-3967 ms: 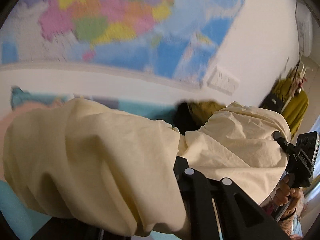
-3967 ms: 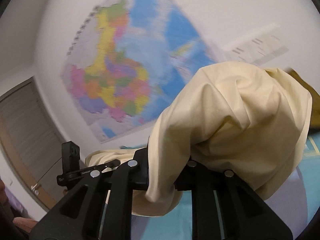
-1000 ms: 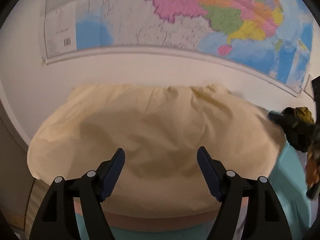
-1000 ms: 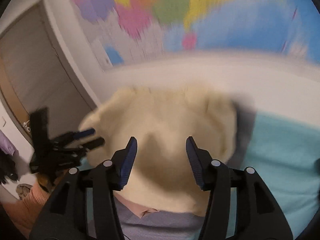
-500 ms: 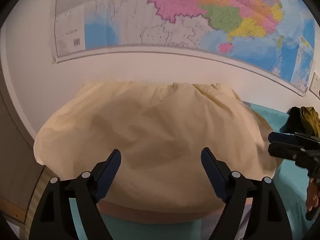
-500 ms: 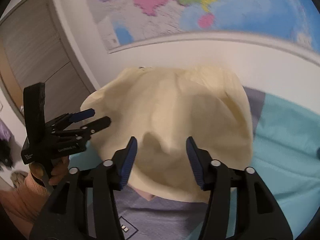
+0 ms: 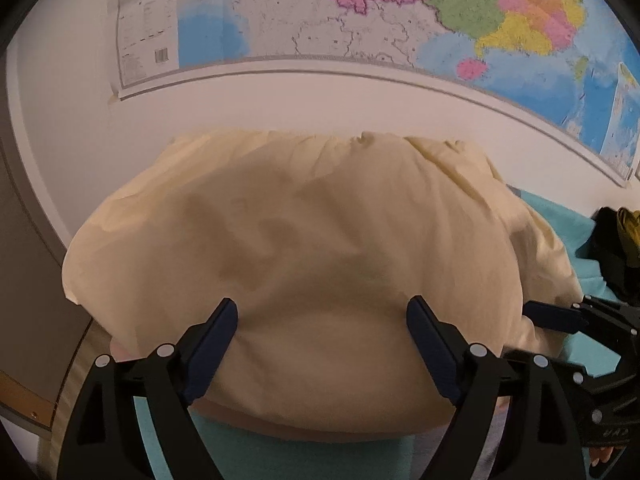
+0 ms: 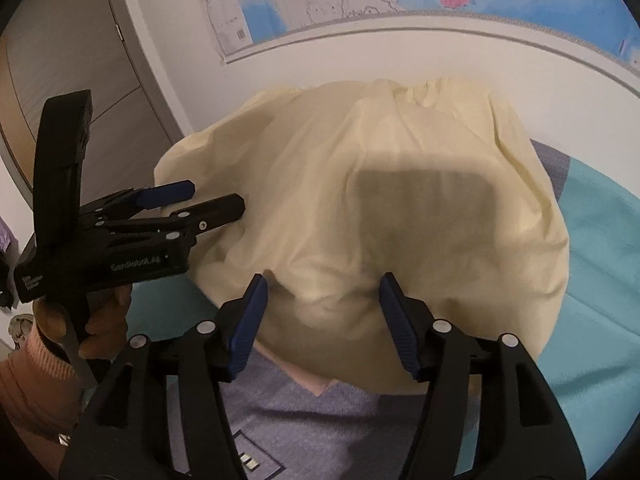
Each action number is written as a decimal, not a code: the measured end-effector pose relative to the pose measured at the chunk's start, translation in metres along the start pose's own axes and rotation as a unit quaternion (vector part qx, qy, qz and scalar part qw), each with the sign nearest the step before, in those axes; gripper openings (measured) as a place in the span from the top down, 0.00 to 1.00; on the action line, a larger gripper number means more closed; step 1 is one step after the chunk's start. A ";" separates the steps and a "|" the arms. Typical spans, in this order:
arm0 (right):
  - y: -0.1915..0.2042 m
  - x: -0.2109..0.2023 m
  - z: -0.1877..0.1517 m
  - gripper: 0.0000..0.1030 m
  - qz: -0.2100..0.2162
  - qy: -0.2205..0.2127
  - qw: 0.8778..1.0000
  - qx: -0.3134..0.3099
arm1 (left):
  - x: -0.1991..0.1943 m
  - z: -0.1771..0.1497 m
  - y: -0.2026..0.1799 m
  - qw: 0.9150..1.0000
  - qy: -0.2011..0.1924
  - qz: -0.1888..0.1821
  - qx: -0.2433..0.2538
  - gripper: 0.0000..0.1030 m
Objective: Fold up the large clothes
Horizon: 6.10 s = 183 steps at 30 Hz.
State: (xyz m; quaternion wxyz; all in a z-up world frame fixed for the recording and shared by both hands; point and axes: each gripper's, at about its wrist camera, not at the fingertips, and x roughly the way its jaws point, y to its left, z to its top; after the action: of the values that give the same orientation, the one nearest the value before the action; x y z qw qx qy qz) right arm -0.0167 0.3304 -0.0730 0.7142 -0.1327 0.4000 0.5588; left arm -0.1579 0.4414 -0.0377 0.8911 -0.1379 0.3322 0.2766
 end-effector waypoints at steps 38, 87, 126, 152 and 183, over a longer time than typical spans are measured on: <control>0.035 -0.097 -0.070 0.06 -0.056 -0.112 0.992 -0.011 | -0.120 -0.072 -0.038 0.990 -0.084 0.108 -0.045 0.07; 0.038 -0.117 -0.085 0.06 -0.049 -0.124 0.991 -0.008 | -0.142 -0.087 -0.061 0.990 -0.093 0.103 -0.033 0.07; 0.039 -0.121 -0.085 0.05 -0.045 -0.123 0.991 -0.007 | -0.141 -0.087 -0.062 0.990 -0.090 0.103 -0.035 0.07; 0.041 -0.120 -0.083 0.06 -0.047 -0.121 0.992 -0.003 | -0.141 -0.088 -0.062 0.990 -0.086 0.104 -0.033 0.07; -0.042 -0.220 -0.156 0.05 -0.180 -0.166 0.963 0.110 | -0.103 -0.090 -0.187 0.993 -0.039 -0.096 0.050 0.07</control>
State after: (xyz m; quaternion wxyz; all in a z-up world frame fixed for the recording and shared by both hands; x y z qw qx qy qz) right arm -0.0567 0.0645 -0.0262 0.8697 -0.0292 0.3042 0.3876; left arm -0.1598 0.2100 -0.0236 0.9318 -0.1138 0.2953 0.1780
